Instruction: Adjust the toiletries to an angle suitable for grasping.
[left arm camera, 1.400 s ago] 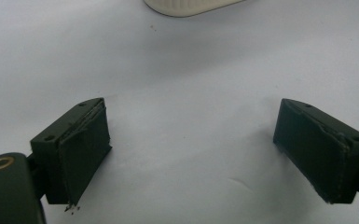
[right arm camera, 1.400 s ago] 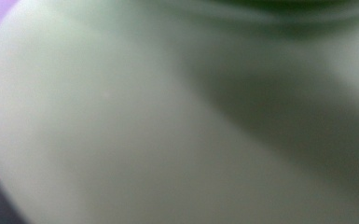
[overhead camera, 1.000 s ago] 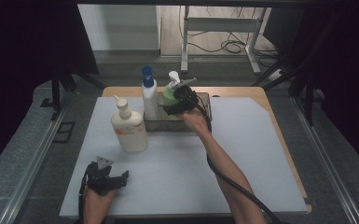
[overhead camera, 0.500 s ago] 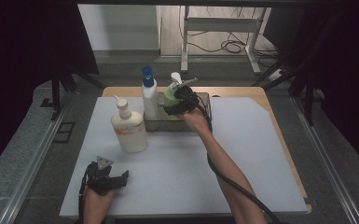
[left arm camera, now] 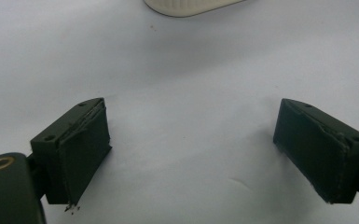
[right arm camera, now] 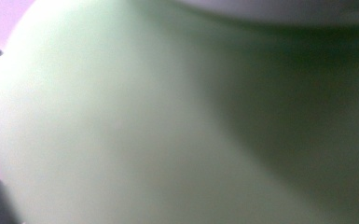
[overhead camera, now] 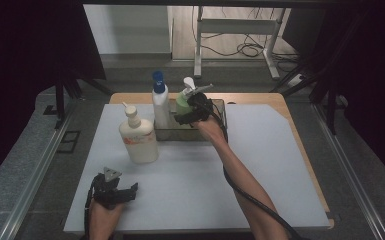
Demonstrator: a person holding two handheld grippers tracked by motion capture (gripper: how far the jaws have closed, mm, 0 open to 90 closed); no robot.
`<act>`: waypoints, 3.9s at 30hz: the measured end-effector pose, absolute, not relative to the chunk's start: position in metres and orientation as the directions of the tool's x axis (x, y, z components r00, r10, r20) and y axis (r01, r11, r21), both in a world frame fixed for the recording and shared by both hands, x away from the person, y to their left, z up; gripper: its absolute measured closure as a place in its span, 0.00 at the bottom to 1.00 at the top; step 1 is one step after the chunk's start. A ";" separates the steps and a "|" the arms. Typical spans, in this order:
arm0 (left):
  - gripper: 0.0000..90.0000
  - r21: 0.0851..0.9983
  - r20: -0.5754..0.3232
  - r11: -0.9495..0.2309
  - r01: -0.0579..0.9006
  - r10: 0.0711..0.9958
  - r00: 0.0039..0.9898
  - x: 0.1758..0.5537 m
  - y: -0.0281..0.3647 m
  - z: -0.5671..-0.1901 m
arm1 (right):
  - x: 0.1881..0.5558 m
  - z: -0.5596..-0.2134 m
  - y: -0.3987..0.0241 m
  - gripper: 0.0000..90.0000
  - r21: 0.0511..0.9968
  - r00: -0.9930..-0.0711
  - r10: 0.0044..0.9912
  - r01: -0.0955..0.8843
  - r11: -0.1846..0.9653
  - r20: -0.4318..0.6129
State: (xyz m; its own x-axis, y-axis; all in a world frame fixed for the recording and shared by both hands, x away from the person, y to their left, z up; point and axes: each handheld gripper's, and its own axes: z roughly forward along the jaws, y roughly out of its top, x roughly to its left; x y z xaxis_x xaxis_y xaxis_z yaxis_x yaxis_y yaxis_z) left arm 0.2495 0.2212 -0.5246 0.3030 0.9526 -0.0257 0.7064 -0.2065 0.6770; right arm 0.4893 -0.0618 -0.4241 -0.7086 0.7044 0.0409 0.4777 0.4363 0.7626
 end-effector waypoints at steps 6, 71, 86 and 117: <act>0.11 0.677 -0.025 -0.207 0.706 0.953 0.303 0.249 0.221 -0.525 | 0.485 -0.421 -0.066 0.00 0.764 -0.718 0.696 0.465 0.447 0.030; 0.11 0.677 -0.026 -0.207 0.707 0.952 0.304 0.249 0.221 -0.525 | 0.495 -0.452 -0.111 1.00 0.642 -0.627 0.777 0.620 0.450 0.060; 0.11 0.677 -0.026 -0.206 0.707 0.952 0.303 0.249 0.221 -0.525 | 0.499 -0.459 -0.108 1.00 0.623 -0.627 0.775 0.638 0.453 0.079; 0.11 0.676 -0.026 -0.207 0.707 0.952 0.304 0.250 0.221 -0.525 | 0.497 -0.459 -0.090 1.00 0.623 -0.647 0.758 0.627 0.469 0.080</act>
